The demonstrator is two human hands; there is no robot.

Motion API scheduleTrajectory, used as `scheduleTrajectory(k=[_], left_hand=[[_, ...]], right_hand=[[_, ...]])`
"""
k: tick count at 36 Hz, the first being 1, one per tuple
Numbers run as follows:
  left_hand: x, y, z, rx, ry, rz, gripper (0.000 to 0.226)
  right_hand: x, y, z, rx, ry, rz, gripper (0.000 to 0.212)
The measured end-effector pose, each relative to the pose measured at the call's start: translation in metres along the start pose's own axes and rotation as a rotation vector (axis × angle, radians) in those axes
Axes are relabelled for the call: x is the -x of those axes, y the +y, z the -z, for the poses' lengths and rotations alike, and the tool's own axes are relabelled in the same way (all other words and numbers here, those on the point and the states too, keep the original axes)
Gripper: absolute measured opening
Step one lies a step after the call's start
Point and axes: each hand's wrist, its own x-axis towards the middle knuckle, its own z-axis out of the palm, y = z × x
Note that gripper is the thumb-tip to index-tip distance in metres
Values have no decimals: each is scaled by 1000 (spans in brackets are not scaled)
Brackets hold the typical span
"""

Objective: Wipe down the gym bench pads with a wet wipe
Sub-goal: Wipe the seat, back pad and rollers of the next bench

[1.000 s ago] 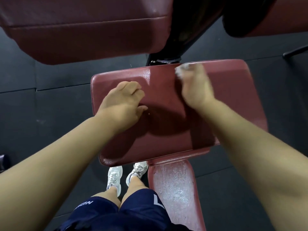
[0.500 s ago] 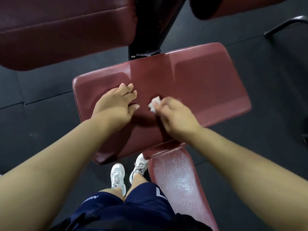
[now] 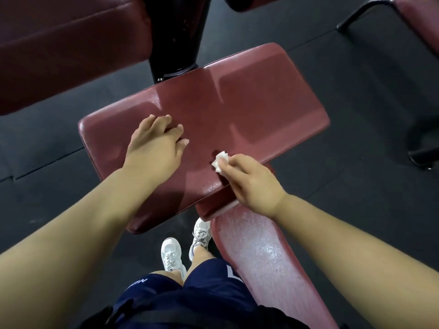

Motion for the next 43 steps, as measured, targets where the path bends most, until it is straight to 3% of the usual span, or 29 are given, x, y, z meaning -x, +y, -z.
scheduleTrajectory(k=[3,6,8,10,13,16,18,20,22,25,27,29,31,33,35,39,41,43], left_hand=[[-3,7,2,78,50,-84,26],[-9,20,2,61,44,-148,23],[-13,28,-1,88,10,-153,30],[-17,35,-6,107,-3,-189,42],[-27,42,-10,106,6,-216,41],[-39,49,-10,47,-58,-208,40],[-45,52,-11,-36,-82,-213,40],[-48,56,-10,-91,-67,-221,38],[-48,58,-10,-105,-49,-226,37],[-50,58,-11,-101,-28,-236,33],[-51,56,-12,-70,3,-252,29],[-53,54,-13,-56,26,-268,23],[-54,52,-12,-54,34,-285,20],[-57,51,-9,-34,23,-288,19],[-61,50,-5,-5,5,-278,22],[-76,48,0,-14,-11,-171,42],[-84,43,3,4,-33,-94,52],[-88,38,6,29,-64,-54,54]], right_hand=[[6,34,23,70,-1,41,42],[10,76,44,199,260,-353,39],[7,90,46,275,328,-659,37],[2,82,36,269,367,-782,37],[0,39,12,128,380,-547,36],[10,35,15,66,183,-155,38],[11,62,36,129,119,-67,39],[10,101,54,246,197,-257,41],[10,135,70,326,279,-613,39],[0,153,79,158,388,-1025,17],[-15,137,73,99,445,-1115,14],[-27,112,52,206,442,-909,24],[-31,81,35,200,263,-515,37],[-25,76,35,138,101,-181,36],[-25,94,48,164,69,-130,33],[-39,148,80,313,279,-661,32],[-52,155,86,250,346,-898,30],[-69,145,80,188,384,-988,31]])
